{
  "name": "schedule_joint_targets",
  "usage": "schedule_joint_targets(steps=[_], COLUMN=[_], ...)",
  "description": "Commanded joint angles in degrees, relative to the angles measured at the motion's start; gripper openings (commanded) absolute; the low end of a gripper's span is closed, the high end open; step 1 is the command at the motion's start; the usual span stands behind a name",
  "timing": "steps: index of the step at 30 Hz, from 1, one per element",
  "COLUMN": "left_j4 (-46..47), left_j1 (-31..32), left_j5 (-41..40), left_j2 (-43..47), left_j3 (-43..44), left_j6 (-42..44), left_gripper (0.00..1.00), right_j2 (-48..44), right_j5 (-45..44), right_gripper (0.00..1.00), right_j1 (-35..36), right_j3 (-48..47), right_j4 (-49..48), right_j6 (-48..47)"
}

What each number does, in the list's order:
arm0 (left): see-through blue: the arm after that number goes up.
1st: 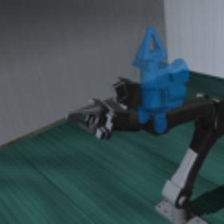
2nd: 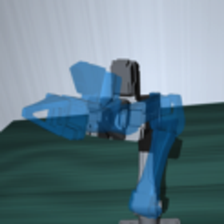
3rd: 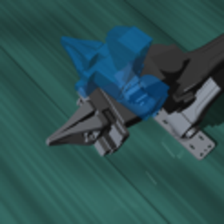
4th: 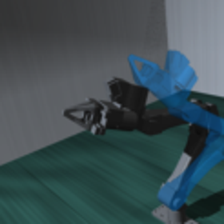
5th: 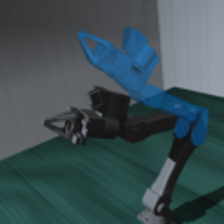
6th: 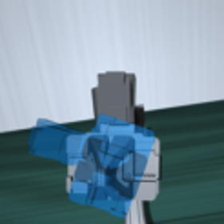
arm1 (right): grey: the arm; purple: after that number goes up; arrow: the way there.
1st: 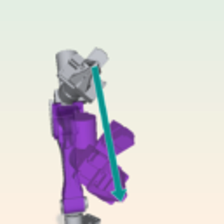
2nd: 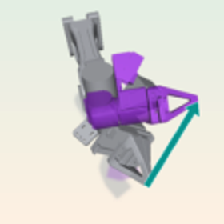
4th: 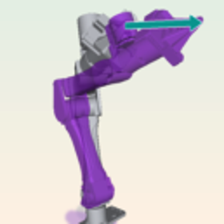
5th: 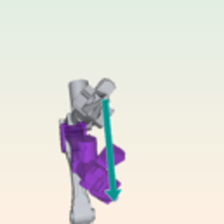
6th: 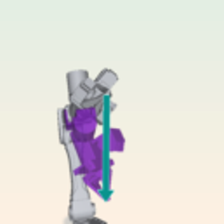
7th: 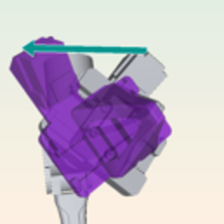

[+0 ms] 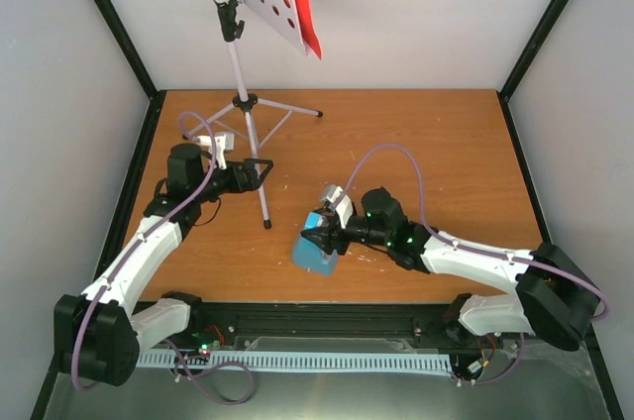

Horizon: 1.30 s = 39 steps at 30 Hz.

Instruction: Pack up the instrument practice props

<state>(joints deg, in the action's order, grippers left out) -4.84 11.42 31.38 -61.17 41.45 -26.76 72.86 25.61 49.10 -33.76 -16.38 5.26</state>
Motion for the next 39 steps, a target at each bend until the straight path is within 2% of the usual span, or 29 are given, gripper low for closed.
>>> schedule_joint_targets(steps=[1,5,7,12,18,21,23,28,34,37,39], left_j4=[-0.7,-1.8,-2.2,-3.6,-2.0,-0.3,0.0,1.7,3.5,5.4,5.6], left_j1=[-1.2,-1.3,-1.2,-1.2,-1.2,-1.2,-1.2,-1.2,-1.2,-1.2,-1.2], left_j5=[-2.0,-5.7,-6.9,-10.9,-14.6,-15.1,-15.6,-14.8,-14.6,-15.2,-14.5], left_j2=[1.1,0.3,-1.0,-6.0,-9.4,-11.3,-12.8,-16.6,-20.4,-20.5,-20.7], left_j3=[-1.3,-0.6,1.0,5.8,7.9,8.6,9.5,12.1,14.5,13.3,13.2], left_j6=[-3.4,-4.2,-4.5,-6.0,-5.4,-4.2,-3.4,-0.9,3.4,5.3,6.7], left_gripper=[1.00,1.00,1.00,0.99,1.00,0.95,0.87,0.70,0.53,0.38,0.23], right_j2=[-2.3,-3.5,-2.9,-3.6,-4.1,-4.1,-4.1,-5.2,-10.2,-11.8,-12.6], right_j5=[-22.2,-39.8,-45.8,-46.9,-49.7,-50.4,-50.4,-49.2,-47.7,-49.1,-49.3], right_gripper=[0.63,0.60,0.60,0.60,0.61,0.61,0.64,0.77,0.94,0.96,0.97], right_j1=[1.3,1.2,0.0,-7.2,-16.6,-20.5,-23.0,-28.9,-31.7,-32.4,-33.0], right_j3=[3.4,3.4,2.8,3.4,2.8,2.7,2.6,1.8,1.1,-0.4,-1.8], right_j4=[0.8,4.0,6.6,8.5,11.4,12.2,12.8,15.7,17.3,20.0,21.6], right_j6=[0.3,4.5,6.7,11.6,11.7,11.9,12.3,13.3,12.3,12.1,11.9])
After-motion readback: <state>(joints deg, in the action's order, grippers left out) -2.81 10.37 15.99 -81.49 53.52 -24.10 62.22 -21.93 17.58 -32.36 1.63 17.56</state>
